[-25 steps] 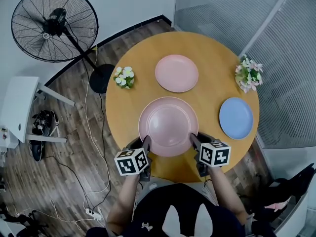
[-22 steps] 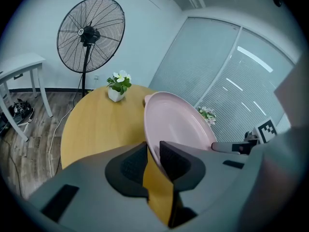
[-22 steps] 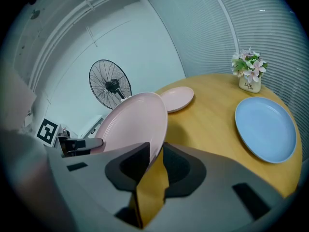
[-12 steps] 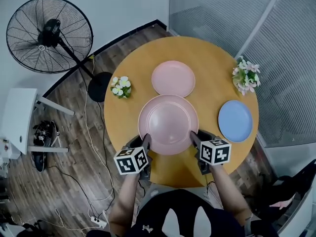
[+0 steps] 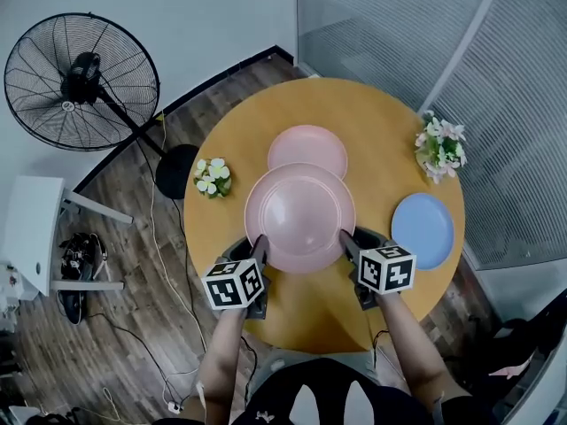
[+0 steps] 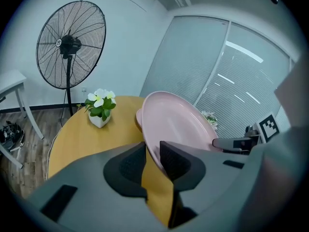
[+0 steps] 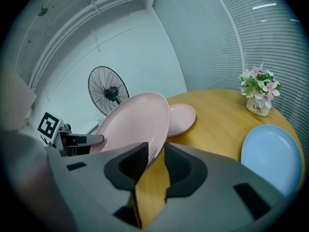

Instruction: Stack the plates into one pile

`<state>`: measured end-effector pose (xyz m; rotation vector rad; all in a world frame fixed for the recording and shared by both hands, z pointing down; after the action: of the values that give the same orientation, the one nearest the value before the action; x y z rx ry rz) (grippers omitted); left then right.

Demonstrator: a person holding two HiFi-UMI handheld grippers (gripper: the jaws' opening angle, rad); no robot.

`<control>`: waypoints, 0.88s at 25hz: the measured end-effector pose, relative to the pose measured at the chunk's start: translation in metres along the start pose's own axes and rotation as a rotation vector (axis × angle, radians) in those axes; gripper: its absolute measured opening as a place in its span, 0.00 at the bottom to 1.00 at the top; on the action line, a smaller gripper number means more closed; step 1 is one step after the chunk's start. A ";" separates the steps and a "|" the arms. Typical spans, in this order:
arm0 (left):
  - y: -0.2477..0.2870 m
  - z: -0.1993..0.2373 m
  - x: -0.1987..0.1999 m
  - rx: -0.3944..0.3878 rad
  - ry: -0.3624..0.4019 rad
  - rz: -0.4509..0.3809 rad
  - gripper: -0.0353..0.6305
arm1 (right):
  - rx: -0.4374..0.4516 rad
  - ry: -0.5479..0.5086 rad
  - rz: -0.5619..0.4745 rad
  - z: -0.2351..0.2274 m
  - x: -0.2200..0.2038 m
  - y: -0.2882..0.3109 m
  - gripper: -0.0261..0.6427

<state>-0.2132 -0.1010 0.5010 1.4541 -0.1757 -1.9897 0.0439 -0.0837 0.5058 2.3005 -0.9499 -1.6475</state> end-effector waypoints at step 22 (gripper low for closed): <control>0.122 -0.003 0.096 -0.022 0.156 -0.061 0.19 | -0.069 -0.077 -0.079 -0.049 0.092 0.081 0.26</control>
<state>-0.1747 -0.2496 0.4798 1.6098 -0.0424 -1.9096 0.0727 -0.2114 0.4890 2.2722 -0.8128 -1.7826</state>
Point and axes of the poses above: the fingertips, and each gripper's own axes: y forward along the fingers, z to its left, x out of its top, the point moved 6 cm from there along -y, backward along the fingers, and after that the axes turned 10 degrees about -z, right-handed, at the moved point
